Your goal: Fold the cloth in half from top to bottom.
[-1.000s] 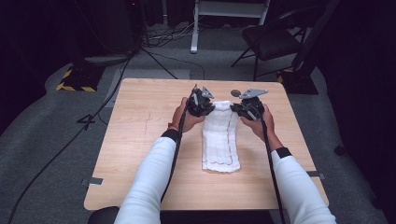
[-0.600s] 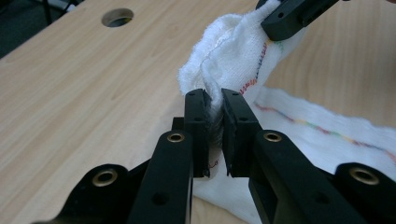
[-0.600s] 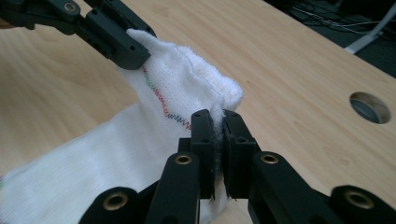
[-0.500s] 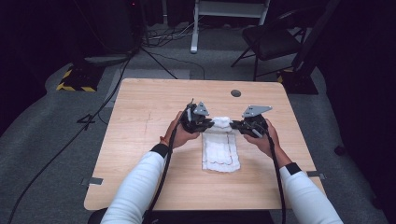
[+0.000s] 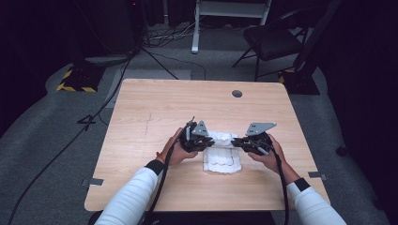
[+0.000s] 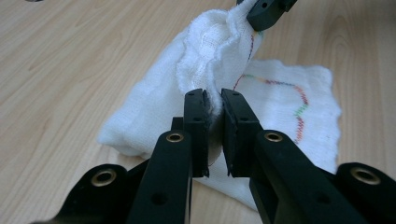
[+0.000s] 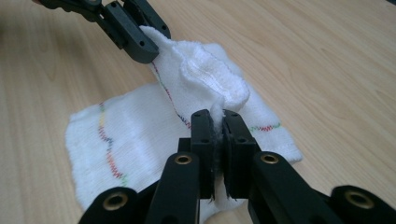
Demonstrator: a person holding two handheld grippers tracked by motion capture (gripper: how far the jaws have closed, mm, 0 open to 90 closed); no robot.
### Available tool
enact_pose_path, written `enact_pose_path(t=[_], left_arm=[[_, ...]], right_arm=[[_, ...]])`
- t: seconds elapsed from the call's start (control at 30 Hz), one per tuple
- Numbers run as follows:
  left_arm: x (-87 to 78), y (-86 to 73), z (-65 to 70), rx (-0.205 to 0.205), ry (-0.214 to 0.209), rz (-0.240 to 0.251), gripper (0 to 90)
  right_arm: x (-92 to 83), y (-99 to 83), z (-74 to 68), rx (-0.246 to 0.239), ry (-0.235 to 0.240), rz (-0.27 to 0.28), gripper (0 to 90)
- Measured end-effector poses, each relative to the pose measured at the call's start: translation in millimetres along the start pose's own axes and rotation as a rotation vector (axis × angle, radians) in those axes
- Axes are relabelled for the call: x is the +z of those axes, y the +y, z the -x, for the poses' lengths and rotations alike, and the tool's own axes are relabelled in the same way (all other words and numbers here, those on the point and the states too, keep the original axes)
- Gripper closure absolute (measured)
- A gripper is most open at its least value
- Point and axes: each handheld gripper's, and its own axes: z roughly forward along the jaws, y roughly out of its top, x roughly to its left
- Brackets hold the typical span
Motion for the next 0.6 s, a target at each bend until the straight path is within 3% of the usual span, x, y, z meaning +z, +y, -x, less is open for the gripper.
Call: enact_pose_path(t=[0.4, 0.6], left_arm=[[-2.8, -14.2, 25.6, 0.042, -0.013, -0.015, 80.7], [-4.5, -20.3, 42.9, 0.08, -0.024, -0.051, 80.0]], right_arm=[[-7.7, -13.6, -26.9, -0.031, 0.019, -0.026, 84.4], [-14.2, -22.3, -37.8, -0.048, 0.046, -0.031, 83.2]])
